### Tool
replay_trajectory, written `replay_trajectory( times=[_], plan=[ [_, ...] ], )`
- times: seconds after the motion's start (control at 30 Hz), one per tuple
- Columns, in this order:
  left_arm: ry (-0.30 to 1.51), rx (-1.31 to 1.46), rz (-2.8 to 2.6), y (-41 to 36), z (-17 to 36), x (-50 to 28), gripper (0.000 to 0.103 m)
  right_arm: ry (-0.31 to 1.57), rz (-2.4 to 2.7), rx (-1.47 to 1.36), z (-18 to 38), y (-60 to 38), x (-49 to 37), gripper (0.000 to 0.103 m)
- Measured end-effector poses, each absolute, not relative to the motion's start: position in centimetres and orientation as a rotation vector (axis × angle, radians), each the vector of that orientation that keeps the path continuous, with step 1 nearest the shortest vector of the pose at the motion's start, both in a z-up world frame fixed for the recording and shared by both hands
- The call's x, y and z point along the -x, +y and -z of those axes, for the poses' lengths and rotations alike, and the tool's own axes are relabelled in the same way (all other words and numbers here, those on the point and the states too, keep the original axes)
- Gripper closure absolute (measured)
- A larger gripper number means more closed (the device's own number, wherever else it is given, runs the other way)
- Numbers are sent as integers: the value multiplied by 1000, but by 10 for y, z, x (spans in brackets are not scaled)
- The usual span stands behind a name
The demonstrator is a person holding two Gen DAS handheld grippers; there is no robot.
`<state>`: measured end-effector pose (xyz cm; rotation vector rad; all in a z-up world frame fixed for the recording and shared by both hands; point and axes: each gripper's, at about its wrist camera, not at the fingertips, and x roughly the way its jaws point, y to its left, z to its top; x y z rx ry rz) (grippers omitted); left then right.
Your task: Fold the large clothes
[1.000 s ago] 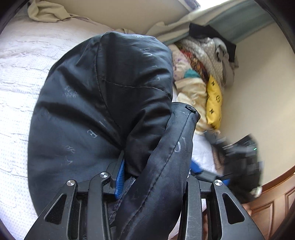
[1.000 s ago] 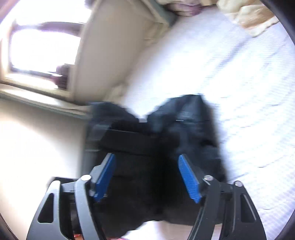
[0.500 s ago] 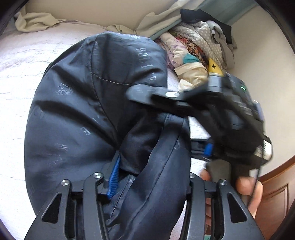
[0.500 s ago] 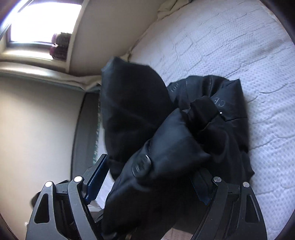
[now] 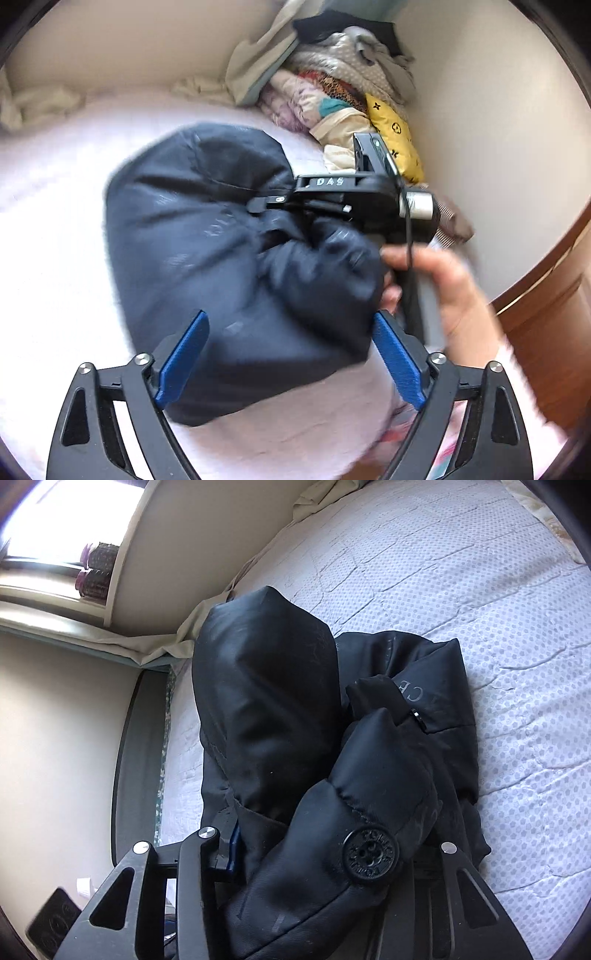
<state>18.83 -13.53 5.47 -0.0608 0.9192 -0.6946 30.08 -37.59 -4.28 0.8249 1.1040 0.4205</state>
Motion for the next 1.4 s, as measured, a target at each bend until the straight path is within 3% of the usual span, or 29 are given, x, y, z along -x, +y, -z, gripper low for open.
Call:
replay_trajectory(
  times=[0.33, 0.43, 0.63, 0.97, 1.4],
  plan=[
    [897, -30, 563, -118, 17, -186, 8, 1085, -377, -792, 39, -375, -300, 63],
    [916, -44, 529, -114, 40, -191, 4, 1072, -369, -793, 37, -373, -300, 69],
    [920, -78, 461, -111, 59, -202, 3, 999, -330, -713, 14, -372, -288, 80],
    [938, -50, 474, -106, 69, -205, 2, 896, -205, -410, -23, -370, -259, 85],
    [926, -75, 498, -111, 74, -208, 2, 992, -141, -484, 53, -416, -269, 83]
  ],
)
